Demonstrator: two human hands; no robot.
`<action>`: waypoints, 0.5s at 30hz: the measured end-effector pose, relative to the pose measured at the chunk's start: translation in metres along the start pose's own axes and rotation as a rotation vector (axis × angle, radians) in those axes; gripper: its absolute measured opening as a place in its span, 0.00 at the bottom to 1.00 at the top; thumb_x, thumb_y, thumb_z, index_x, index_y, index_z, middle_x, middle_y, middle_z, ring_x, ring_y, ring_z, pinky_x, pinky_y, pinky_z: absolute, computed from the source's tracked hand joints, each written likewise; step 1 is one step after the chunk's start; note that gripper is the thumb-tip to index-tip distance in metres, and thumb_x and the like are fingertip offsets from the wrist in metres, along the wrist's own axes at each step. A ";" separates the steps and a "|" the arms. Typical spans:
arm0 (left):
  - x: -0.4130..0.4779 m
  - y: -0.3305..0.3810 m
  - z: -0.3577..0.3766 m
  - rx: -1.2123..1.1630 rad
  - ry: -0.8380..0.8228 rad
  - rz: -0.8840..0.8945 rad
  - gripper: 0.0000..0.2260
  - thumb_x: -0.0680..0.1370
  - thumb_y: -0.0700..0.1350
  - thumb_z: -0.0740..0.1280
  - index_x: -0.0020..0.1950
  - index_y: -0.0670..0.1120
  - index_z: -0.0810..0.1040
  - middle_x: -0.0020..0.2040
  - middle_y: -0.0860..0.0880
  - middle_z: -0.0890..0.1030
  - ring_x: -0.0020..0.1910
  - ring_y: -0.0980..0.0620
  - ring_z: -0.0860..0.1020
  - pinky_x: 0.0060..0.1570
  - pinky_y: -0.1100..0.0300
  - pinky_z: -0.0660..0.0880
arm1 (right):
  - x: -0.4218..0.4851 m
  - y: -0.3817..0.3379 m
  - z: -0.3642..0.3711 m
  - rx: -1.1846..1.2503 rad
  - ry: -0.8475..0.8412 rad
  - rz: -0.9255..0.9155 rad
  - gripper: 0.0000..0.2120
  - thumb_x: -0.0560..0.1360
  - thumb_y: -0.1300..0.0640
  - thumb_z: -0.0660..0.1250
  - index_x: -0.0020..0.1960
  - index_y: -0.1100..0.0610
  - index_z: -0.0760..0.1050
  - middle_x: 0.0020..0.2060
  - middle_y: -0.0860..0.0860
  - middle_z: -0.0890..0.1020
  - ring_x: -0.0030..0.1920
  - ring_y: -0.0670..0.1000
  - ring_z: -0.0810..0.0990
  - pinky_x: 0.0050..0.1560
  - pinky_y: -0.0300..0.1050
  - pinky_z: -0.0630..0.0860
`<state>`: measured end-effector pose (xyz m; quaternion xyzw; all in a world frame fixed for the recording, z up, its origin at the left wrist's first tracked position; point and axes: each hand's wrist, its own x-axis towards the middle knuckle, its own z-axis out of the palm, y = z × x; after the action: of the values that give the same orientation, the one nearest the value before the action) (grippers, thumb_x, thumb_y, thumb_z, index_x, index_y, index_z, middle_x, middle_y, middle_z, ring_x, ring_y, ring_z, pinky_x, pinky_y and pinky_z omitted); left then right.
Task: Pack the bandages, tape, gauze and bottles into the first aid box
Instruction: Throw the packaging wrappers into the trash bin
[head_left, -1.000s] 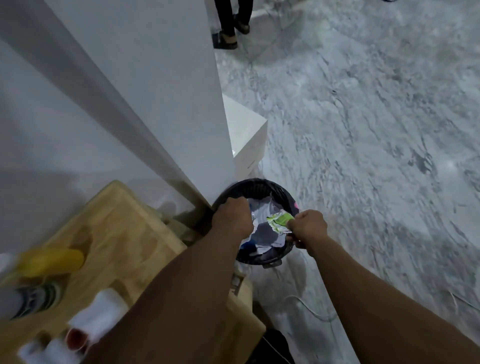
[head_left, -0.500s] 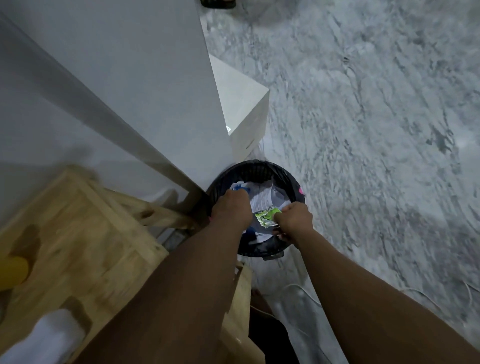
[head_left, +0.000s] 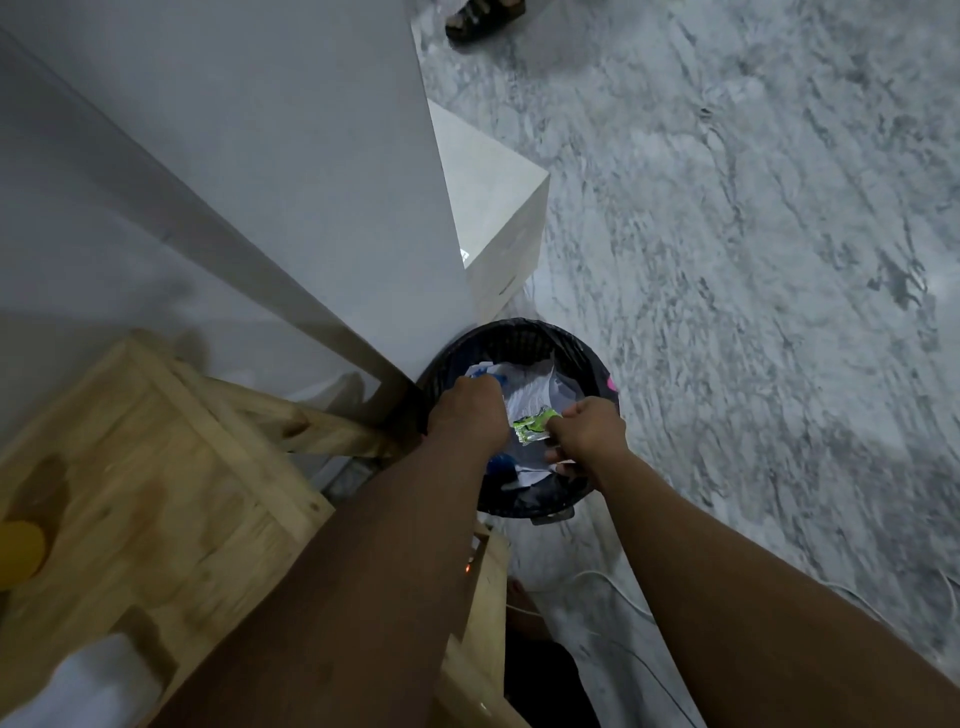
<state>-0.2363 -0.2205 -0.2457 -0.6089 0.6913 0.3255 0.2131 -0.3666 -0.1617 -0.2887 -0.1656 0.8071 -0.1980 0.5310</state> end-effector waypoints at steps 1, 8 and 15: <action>0.000 -0.001 0.000 -0.002 -0.011 0.000 0.09 0.78 0.41 0.72 0.56 0.42 0.76 0.58 0.40 0.80 0.55 0.40 0.82 0.53 0.46 0.82 | 0.001 0.001 0.000 0.005 -0.009 0.004 0.09 0.75 0.61 0.70 0.41 0.58 0.70 0.41 0.63 0.84 0.28 0.56 0.82 0.30 0.48 0.80; -0.004 -0.006 -0.004 -0.012 -0.003 0.002 0.18 0.78 0.44 0.73 0.66 0.41 0.75 0.61 0.41 0.78 0.58 0.41 0.80 0.54 0.50 0.80 | -0.004 -0.005 -0.003 -0.046 -0.035 -0.018 0.12 0.75 0.62 0.69 0.34 0.58 0.70 0.33 0.61 0.80 0.29 0.57 0.80 0.32 0.48 0.78; -0.030 -0.017 -0.038 -0.060 0.040 0.034 0.10 0.76 0.43 0.74 0.52 0.41 0.77 0.50 0.42 0.78 0.49 0.42 0.81 0.47 0.52 0.80 | -0.038 -0.045 0.001 -0.139 -0.022 -0.165 0.08 0.75 0.58 0.68 0.39 0.58 0.75 0.39 0.63 0.84 0.37 0.61 0.85 0.38 0.54 0.83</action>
<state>-0.2103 -0.2277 -0.2016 -0.6096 0.6955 0.3375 0.1753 -0.3489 -0.1829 -0.2365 -0.2701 0.7966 -0.1825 0.5091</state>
